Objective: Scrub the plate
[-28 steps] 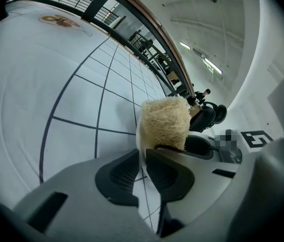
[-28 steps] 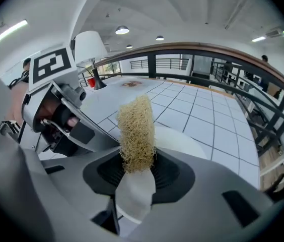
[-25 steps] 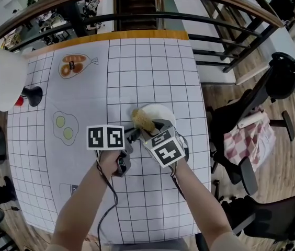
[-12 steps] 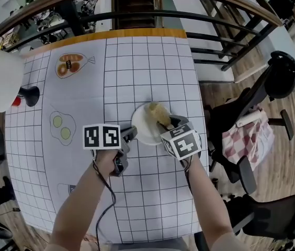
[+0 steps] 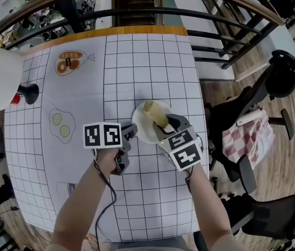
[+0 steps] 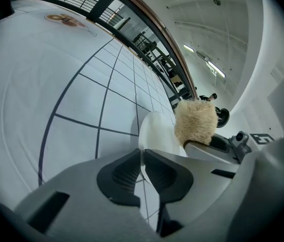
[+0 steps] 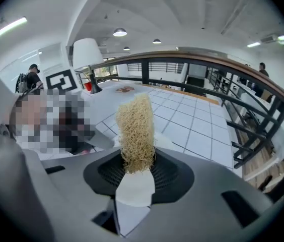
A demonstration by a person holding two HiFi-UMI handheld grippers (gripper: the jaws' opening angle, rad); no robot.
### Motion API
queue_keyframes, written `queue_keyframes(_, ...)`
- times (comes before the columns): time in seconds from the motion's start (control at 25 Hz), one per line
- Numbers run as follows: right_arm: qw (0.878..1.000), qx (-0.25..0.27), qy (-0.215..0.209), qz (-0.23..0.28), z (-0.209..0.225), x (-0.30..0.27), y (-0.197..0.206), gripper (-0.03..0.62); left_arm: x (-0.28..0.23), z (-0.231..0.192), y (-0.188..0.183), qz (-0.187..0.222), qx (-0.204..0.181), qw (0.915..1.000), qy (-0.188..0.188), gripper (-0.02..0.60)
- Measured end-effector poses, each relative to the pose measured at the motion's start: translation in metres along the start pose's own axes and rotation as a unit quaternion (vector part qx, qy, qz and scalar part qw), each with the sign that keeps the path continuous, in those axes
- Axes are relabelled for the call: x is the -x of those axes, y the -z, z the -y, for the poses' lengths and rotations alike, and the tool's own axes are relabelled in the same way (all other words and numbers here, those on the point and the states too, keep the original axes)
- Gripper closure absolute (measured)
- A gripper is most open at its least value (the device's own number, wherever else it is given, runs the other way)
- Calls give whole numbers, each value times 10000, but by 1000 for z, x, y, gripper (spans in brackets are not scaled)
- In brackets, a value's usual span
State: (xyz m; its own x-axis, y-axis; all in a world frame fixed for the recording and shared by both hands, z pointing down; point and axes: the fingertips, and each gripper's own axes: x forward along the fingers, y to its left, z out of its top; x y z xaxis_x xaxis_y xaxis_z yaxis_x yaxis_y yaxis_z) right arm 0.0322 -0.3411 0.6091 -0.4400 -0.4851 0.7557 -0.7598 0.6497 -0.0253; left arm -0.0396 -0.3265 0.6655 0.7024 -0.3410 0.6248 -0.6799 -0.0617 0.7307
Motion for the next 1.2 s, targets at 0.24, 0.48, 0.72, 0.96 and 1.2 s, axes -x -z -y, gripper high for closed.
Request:
queue_keyframes(0.24, 9989, 104, -394, -214, -40, -19, -4, 467, -1, 1, 1, 12, 17, 10000, -22, 546)
queue_keyframes(0.48, 9977, -249, -531, -343, -46, -41, 20, 471, 0, 0, 0, 95, 58, 9999, -71, 548)
queue_keyframes(0.72, 9981, -28, -426, -437, -38, -41, 26, 471, 0, 0, 0, 108, 53, 9999, -61, 548)
queue_keyframes(0.96, 9981, -238, -90, -564, 3, -24, 43, 471, 0, 0, 0, 102, 54, 9999, -58, 548)
queue_keyframes(1.2, 9967, -642, 136, -470, 45, -3, 54, 471, 0, 0, 0, 106, 53, 9999, -64, 548)
